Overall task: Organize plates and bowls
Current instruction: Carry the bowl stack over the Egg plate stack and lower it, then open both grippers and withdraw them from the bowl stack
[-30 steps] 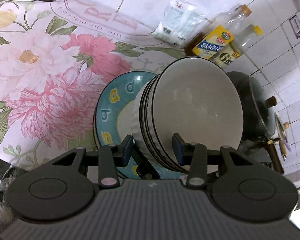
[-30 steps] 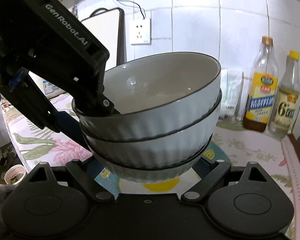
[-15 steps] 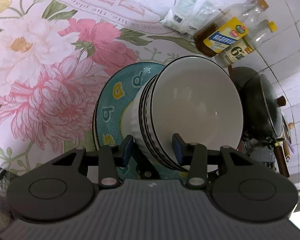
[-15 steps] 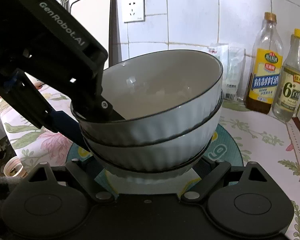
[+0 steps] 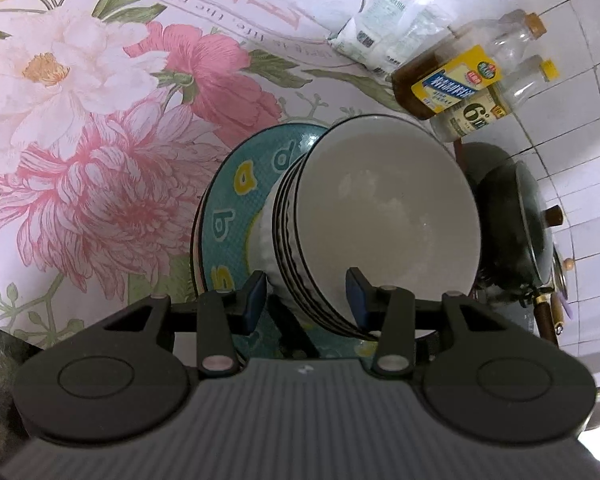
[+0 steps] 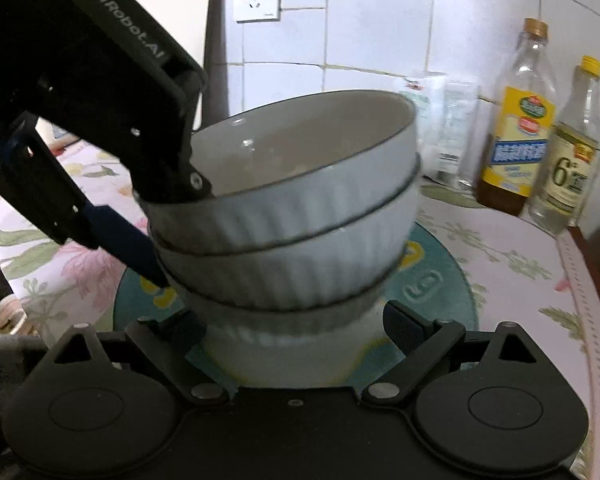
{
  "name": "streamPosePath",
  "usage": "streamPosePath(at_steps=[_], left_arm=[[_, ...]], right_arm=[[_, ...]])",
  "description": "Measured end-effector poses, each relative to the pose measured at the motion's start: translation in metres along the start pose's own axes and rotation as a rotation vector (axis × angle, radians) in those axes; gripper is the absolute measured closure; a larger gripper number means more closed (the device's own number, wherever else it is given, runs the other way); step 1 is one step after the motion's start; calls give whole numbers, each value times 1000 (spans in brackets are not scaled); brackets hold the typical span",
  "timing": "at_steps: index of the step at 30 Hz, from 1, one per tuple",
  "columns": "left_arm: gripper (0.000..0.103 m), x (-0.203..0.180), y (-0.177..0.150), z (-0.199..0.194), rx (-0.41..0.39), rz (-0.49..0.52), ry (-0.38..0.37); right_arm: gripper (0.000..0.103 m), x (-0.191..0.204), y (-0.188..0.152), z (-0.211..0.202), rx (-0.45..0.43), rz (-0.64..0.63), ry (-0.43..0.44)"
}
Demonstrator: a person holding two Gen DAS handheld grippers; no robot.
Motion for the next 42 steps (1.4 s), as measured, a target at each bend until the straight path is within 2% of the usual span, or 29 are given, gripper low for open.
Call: streamPosePath(at_steps=[4, 10, 15, 20, 23, 27, 31, 32, 34, 35, 37, 39, 42], left_arm=[[58, -7, 0, -16, -57, 76, 15], [54, -23, -9, -54, -108, 198, 20], [50, -32, -20, -88, -168, 278, 15], [45, -46, -33, -128, -240, 392, 49], [43, -54, -40, -152, -270, 460, 67], [36, -61, -48, -184, -303, 524, 107], [32, -59, -50, -207, -326, 517, 181], [23, -58, -51, -212, -316, 508, 198], [15, -60, -56, -222, -311, 524, 214], [14, -62, -58, -227, -315, 536, 211], [10, -64, -64, -236, -322, 536, 196], [9, -66, -68, -243, -333, 512, 190], [9, -67, -75, -252, -344, 478, 234]], right_arm=[[6, 1, 0, -21, 12, 12, -53], [4, -3, 6, -56, 8, 110, -104], [4, 5, 17, -88, -3, 172, -112], [4, 15, 35, -128, -47, 188, -138], [4, 18, 46, -148, -22, 197, -136], [4, 21, 64, -180, -8, 219, -181], [2, 19, 81, -208, 7, 252, -215], [2, 20, 85, -214, 12, 250, -238], [2, 21, 91, -226, 21, 233, -294], [2, 22, 94, -233, 29, 217, -330], [2, 22, 101, -251, -18, 216, -411], [2, 22, 104, -262, -28, 239, -409], [2, 21, 107, -272, -19, 289, -382]])
Point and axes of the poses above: each gripper's, at about its wrist camera, not at the fingertips, and z roughly the way its jaws point, x to its left, y to its top, the point moved 4 cm from there along z, roughly the way its jaws point, and after that the axes turned 4 degrees about -x, right-handed, at the moved point
